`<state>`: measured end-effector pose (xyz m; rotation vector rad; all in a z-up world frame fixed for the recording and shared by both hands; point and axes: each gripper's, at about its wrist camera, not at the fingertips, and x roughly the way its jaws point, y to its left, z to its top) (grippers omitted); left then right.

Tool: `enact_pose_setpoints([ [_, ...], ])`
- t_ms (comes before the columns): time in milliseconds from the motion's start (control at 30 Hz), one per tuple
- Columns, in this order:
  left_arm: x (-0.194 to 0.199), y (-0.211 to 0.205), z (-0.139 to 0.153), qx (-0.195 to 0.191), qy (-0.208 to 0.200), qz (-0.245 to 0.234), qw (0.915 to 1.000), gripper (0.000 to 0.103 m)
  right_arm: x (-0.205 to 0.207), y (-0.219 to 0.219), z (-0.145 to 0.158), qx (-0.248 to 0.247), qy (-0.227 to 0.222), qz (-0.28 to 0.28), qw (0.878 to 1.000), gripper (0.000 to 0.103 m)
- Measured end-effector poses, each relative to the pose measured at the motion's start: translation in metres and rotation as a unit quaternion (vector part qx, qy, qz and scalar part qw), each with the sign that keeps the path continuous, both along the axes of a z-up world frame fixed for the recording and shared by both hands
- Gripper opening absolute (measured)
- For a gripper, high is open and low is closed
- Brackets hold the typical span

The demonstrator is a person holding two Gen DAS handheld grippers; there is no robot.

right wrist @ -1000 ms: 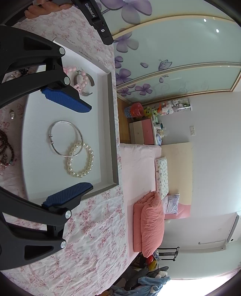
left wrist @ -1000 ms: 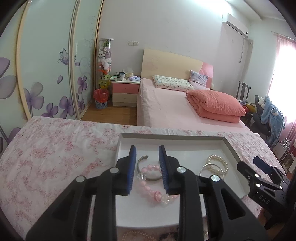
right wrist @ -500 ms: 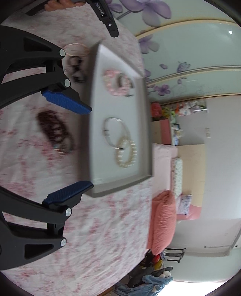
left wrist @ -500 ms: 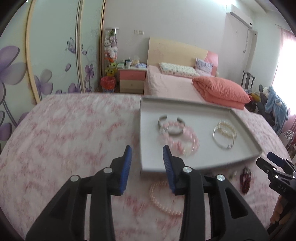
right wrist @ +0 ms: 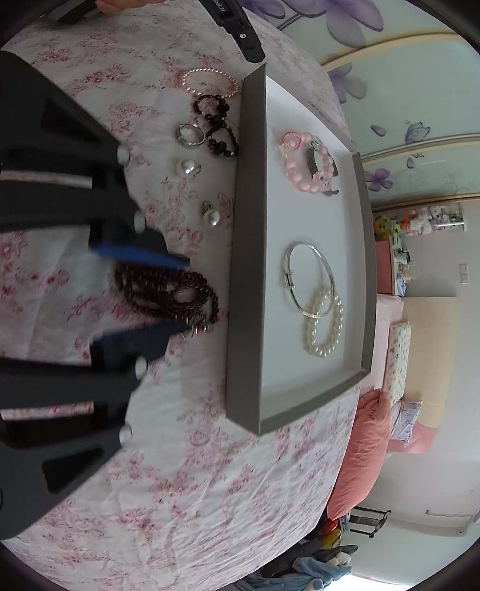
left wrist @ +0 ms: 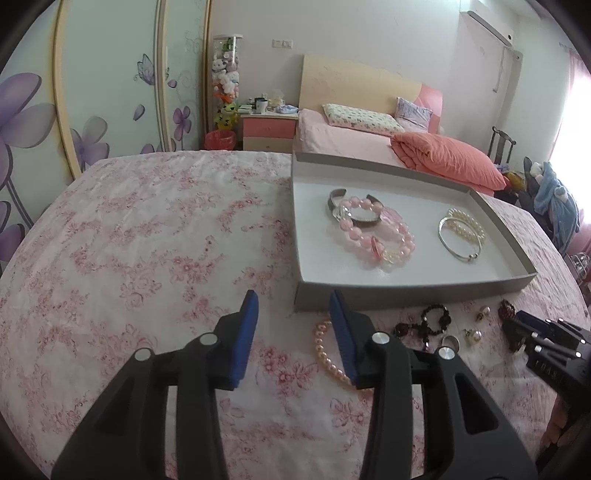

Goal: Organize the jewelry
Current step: 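Grasp dark red beaded bracelet with right tool while left tool reaches pink pearl bracelet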

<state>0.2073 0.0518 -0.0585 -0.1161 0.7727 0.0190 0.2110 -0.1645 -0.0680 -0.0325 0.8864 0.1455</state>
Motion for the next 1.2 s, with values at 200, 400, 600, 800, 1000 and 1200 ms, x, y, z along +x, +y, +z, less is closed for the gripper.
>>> enact_pose_setpoints([
  [200, -0.001, -0.01, -0.004, 0.003, 0.013, -0.019, 0.9997, 0.042, -0.012, -0.03, 0.001, 0.006, 0.0, -0.037, 0.999, 0.014],
  [400, 0.005, -0.019, -0.015, 0.022, 0.04, -0.028, 0.9985, 0.043, -0.014, -0.047, 0.0, 0.01, 0.001, -0.06, 0.998, 0.014],
  [600, 0.008, -0.025, -0.024, 0.041, 0.065, -0.028, 0.9967, 0.039, -0.013, -0.044, -0.001, 0.005, 0.001, -0.058, 0.998, 0.014],
  [800, 0.008, -0.031, -0.024, 0.045, 0.068, -0.035, 0.996, 0.028, -0.013, -0.046, -0.001, 0.008, 0.001, -0.058, 0.998, 0.014],
  [1000, 0.006, -0.044, -0.025, 0.069, 0.063, -0.043, 0.9947, 0.011, -0.013, -0.046, -0.001, 0.009, 0.001, -0.058, 0.998, 0.014],
  [1200, 0.007, -0.038, -0.024, 0.069, 0.064, -0.035, 0.995, 0.007, -0.013, -0.046, -0.001, 0.01, 0.001, -0.058, 0.998, 0.014],
])
